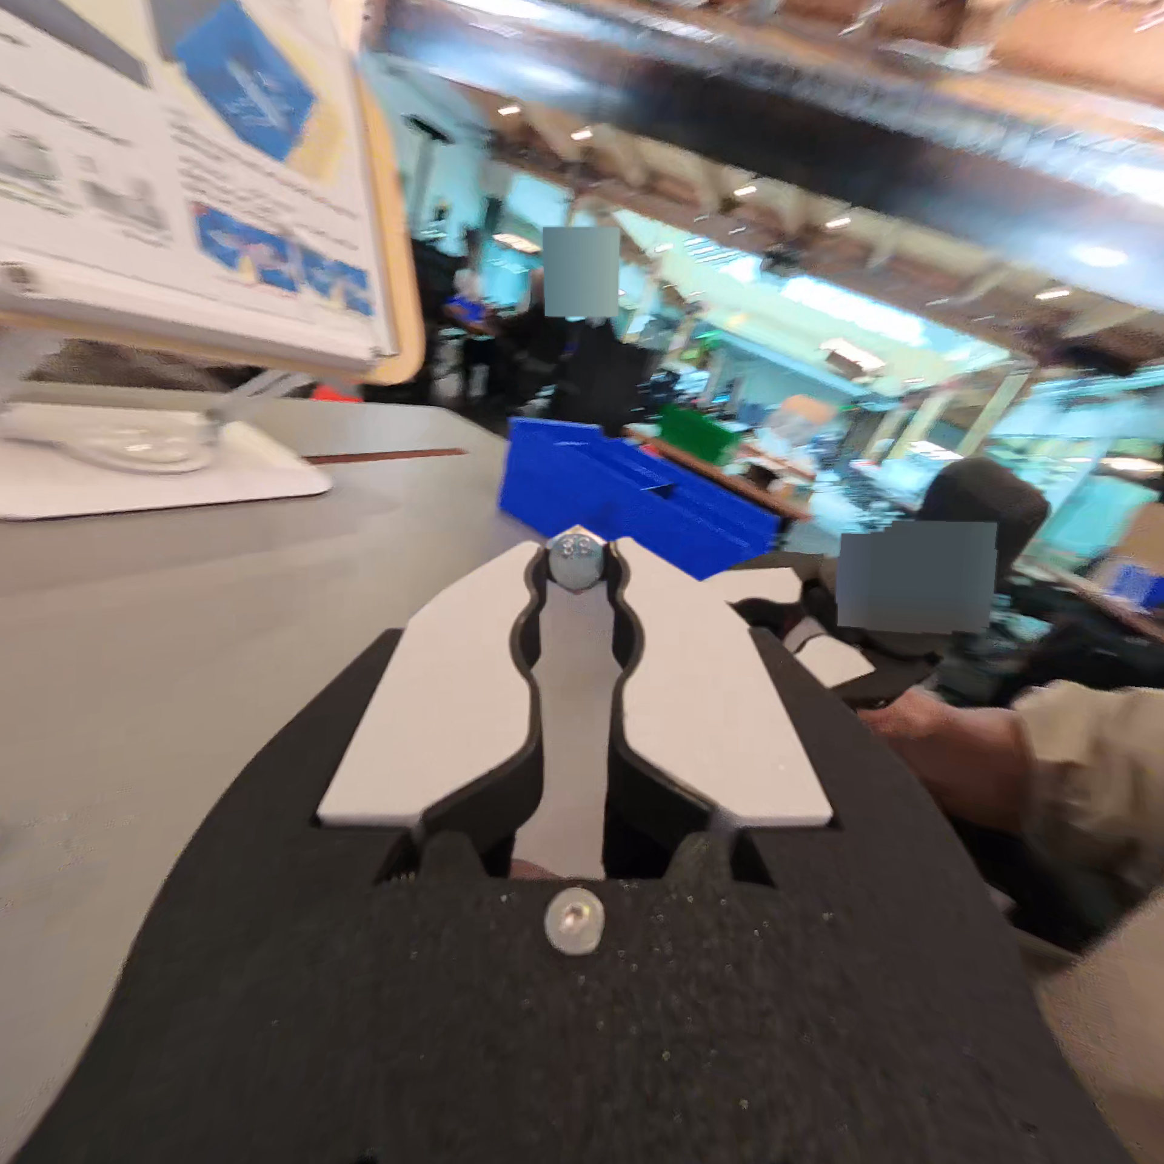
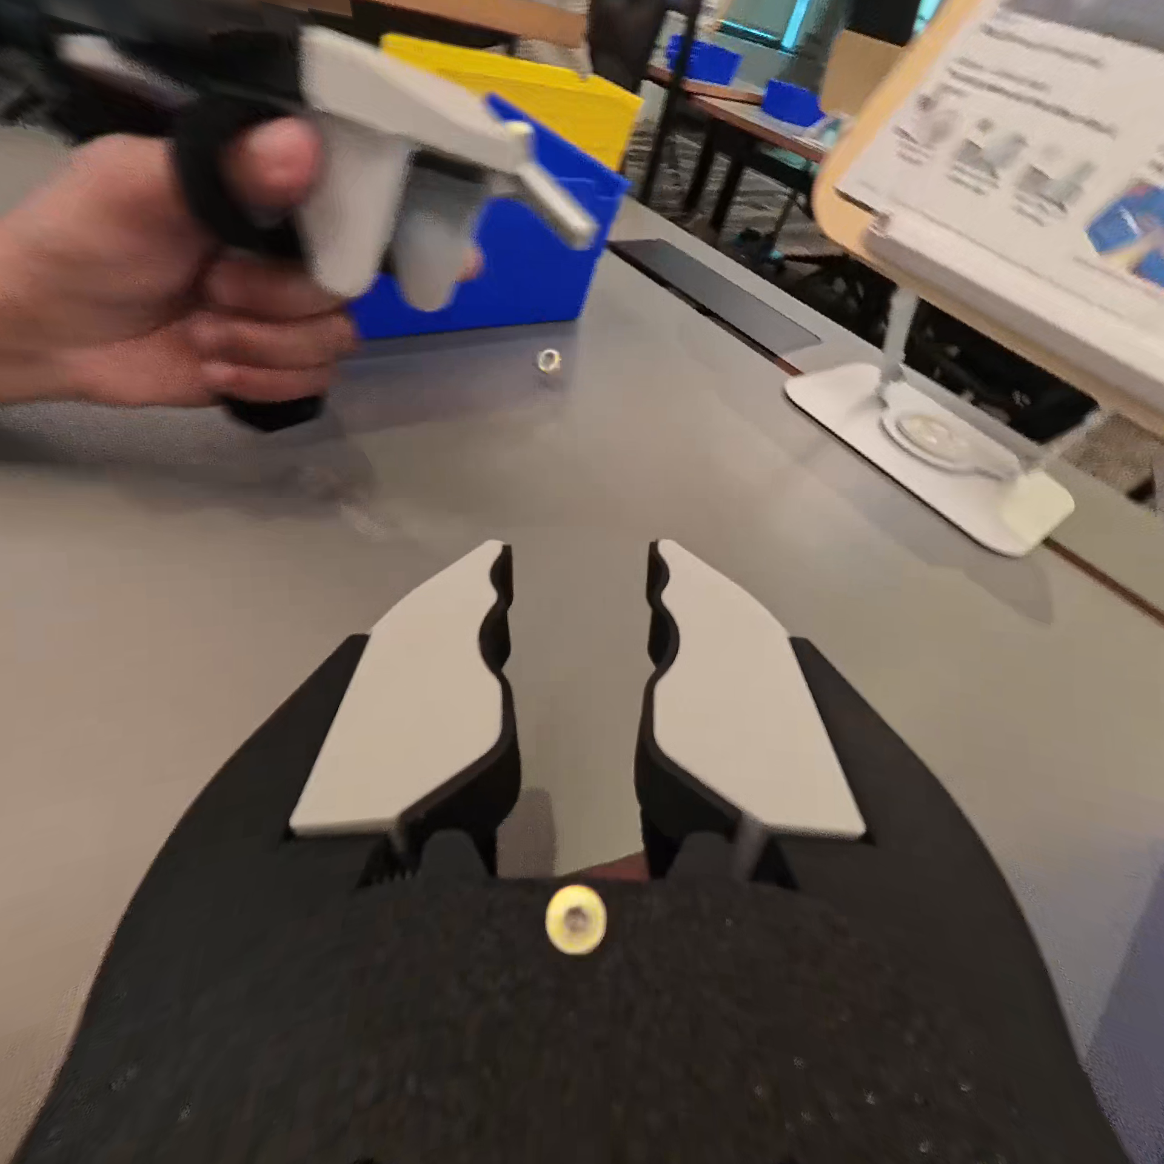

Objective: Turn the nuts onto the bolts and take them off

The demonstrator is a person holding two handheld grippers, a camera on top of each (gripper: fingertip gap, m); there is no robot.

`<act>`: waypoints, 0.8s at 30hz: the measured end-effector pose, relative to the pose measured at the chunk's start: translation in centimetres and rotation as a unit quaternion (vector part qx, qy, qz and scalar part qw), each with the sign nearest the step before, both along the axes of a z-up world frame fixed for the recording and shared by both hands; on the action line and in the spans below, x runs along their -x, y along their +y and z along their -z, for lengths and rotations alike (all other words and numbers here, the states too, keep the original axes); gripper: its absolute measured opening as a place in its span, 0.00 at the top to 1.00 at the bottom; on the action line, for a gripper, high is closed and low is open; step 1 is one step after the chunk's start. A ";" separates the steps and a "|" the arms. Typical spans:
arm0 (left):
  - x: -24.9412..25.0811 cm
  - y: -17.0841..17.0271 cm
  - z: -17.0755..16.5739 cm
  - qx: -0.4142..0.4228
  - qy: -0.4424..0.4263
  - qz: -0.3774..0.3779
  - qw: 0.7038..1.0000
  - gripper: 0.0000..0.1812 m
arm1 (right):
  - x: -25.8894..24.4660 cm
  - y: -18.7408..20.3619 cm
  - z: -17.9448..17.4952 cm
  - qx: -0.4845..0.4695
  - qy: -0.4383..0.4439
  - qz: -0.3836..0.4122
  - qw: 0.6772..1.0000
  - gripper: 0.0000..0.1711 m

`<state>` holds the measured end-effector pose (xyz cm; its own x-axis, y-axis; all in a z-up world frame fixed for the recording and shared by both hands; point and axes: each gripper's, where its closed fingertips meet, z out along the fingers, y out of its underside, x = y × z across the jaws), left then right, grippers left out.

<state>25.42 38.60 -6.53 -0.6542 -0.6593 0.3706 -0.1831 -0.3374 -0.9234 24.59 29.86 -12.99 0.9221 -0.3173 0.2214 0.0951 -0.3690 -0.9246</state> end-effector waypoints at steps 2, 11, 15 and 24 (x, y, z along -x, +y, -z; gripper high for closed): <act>0.7 -0.6 1.2 -0.057 0.025 -0.049 0.997 0.90 | -1.8 -1.0 0.2 -0.020 0.016 0.030 0.999 0.76; 4.3 3.8 6.9 -0.228 0.088 -0.291 0.925 0.90 | -3.5 -2.9 -1.0 -0.070 -0.008 0.067 0.995 0.82; 4.1 4.1 7.2 -0.233 0.089 -0.309 0.918 0.90 | -3.2 -2.7 -0.5 -0.059 -0.012 0.065 0.996 0.82; 3.7 3.3 7.8 -0.243 0.104 -0.281 0.923 0.90 | -3.3 -2.8 0.1 -0.057 0.014 0.064 0.996 0.84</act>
<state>21.67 41.93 -14.37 -0.1067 -0.9941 0.0200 -0.2952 0.0125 -0.9554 27.92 27.11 -13.09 0.8781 -0.4538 0.1515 0.0276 -0.2682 -0.9630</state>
